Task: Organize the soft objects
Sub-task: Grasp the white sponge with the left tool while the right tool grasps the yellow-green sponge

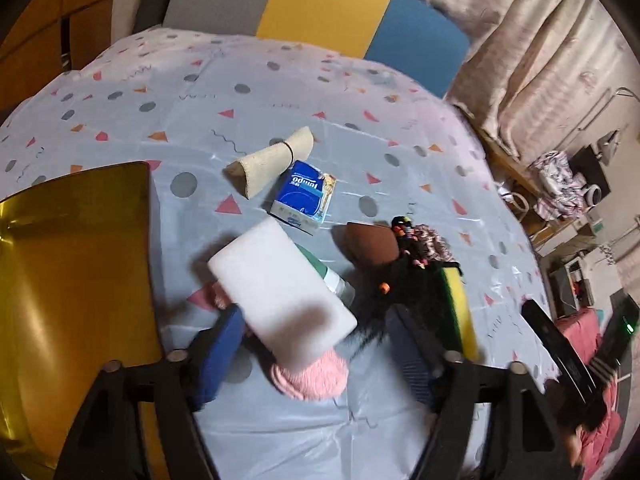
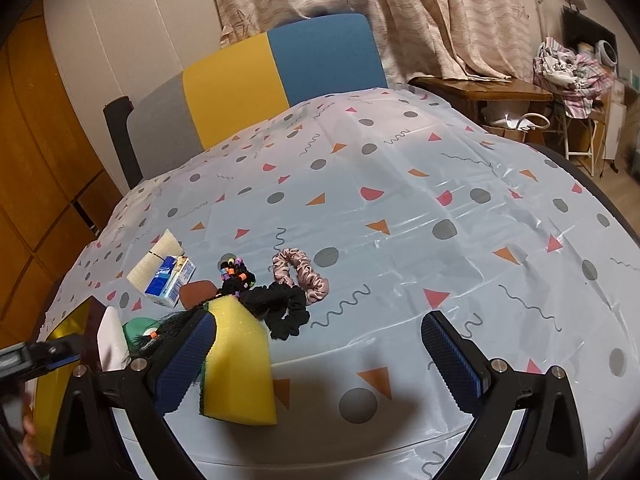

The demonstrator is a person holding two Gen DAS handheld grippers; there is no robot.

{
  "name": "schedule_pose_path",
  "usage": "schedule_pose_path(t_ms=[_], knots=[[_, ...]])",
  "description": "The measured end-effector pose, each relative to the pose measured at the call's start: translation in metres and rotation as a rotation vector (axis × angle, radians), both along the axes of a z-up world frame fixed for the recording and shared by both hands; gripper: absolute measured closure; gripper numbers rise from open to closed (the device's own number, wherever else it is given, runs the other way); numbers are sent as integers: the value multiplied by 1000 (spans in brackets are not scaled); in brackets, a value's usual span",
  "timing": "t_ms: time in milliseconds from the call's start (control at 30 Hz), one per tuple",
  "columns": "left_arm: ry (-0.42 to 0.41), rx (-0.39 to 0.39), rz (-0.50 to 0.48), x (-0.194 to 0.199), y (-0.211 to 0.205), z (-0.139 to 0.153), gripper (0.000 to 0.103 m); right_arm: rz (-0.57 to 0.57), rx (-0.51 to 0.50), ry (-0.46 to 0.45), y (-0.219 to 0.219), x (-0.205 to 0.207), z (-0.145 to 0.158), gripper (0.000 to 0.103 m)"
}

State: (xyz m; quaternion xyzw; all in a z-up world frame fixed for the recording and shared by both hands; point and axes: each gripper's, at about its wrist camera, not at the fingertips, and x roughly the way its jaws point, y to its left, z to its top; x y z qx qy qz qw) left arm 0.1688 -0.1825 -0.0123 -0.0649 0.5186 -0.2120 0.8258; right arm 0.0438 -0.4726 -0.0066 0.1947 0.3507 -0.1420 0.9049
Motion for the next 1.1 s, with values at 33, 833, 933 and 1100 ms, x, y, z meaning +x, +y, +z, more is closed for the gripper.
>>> schedule_pose_path(t_ms=[33,833,933,1100], knots=[[11,18,7,3,-4,-3,19,1,8,0,-1,0,0,0],[58,69,125,22,-1,-34,41,12,49,41,-6,8,-11,0],[-7,85,101,10,3,-25,41,21,81,52,-8,9,-15,0],[-103,97,39,-14,7,-9,41,86,140,52,0,14,-21,0]])
